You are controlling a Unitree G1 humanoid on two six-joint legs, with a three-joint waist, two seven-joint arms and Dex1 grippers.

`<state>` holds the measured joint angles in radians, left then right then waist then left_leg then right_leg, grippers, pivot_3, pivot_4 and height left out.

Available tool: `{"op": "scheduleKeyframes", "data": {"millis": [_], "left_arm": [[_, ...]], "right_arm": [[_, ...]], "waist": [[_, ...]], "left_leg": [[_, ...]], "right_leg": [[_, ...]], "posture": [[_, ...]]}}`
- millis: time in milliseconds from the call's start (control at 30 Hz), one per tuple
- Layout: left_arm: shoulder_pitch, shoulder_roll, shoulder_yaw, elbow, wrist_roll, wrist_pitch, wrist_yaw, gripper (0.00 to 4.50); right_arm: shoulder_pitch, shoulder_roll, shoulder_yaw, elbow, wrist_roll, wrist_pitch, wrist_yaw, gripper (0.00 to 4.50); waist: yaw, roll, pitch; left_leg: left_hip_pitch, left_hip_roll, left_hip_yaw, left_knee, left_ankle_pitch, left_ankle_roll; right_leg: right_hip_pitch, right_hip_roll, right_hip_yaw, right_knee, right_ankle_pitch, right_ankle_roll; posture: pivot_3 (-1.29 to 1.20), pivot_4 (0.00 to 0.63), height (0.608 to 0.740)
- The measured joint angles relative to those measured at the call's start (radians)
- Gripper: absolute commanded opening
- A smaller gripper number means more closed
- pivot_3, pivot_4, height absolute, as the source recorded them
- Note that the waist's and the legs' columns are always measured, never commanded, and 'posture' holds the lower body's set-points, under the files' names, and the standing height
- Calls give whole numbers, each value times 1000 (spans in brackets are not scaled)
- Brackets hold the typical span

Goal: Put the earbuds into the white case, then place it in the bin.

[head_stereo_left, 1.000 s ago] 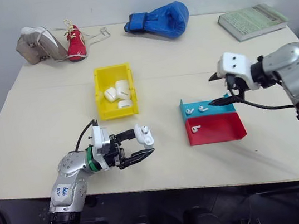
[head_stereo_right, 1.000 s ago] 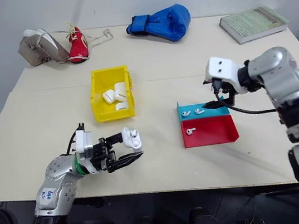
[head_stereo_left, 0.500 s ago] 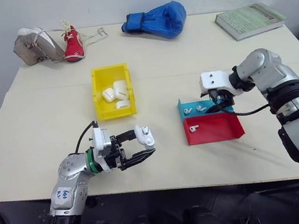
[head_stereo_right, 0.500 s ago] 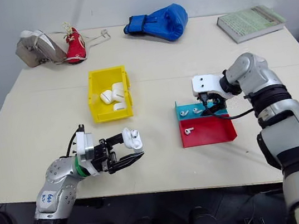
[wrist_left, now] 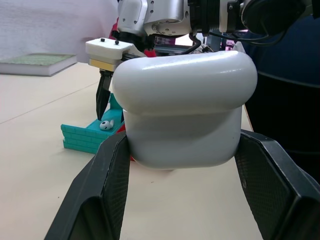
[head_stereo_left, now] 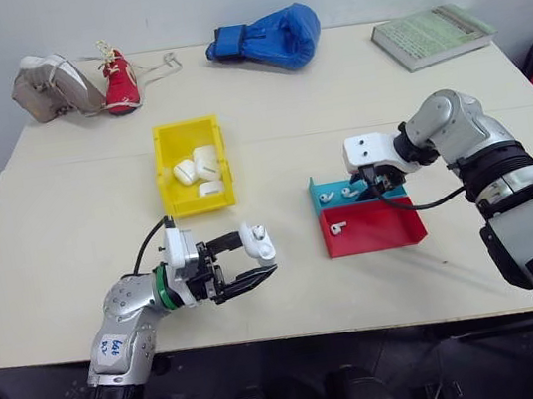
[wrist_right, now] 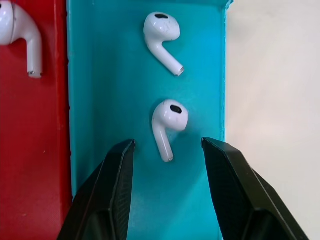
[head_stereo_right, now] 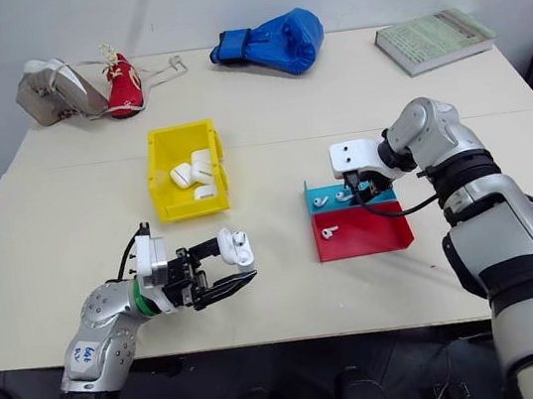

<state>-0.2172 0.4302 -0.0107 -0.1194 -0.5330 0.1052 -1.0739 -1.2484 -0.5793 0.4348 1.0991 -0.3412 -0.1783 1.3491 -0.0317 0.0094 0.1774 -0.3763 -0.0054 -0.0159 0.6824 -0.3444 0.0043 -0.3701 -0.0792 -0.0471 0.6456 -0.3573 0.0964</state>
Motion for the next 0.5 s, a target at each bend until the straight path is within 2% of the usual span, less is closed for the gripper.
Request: {"op": "scheduleKeyframes", "data": {"millis": [500], "left_arm": [[0,2,0,-6,0,3,7,2727]], "right_arm": [[-27,35,-5,47,-24,-19,-14,2144]], "waist": [[1,0,0]], "left_leg": [[0,0,0,0,0,0]], "right_leg": [[0,0,0,1,0,0]], "posture": [[0,150,740]]}}
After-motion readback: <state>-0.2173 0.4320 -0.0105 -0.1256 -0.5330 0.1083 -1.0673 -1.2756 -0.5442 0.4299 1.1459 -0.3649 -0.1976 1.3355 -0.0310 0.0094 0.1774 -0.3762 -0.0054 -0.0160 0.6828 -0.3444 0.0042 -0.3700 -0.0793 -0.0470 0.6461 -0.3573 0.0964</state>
